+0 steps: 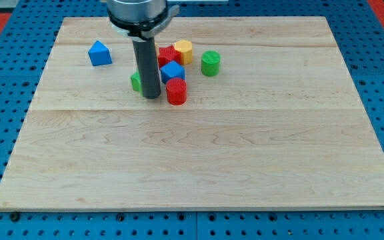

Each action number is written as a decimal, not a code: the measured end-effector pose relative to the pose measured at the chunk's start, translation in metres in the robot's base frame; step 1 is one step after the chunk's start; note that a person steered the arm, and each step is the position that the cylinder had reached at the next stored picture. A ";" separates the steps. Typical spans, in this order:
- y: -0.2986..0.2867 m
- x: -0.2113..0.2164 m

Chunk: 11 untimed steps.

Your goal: Slide the red circle towards left a bit

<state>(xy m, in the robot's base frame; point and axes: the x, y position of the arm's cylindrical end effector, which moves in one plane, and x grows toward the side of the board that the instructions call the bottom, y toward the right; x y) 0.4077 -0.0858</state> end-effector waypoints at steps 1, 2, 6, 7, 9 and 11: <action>-0.032 -0.002; -0.043 -0.025; 0.107 0.039; 0.076 0.007; 0.015 -0.001; -0.036 0.018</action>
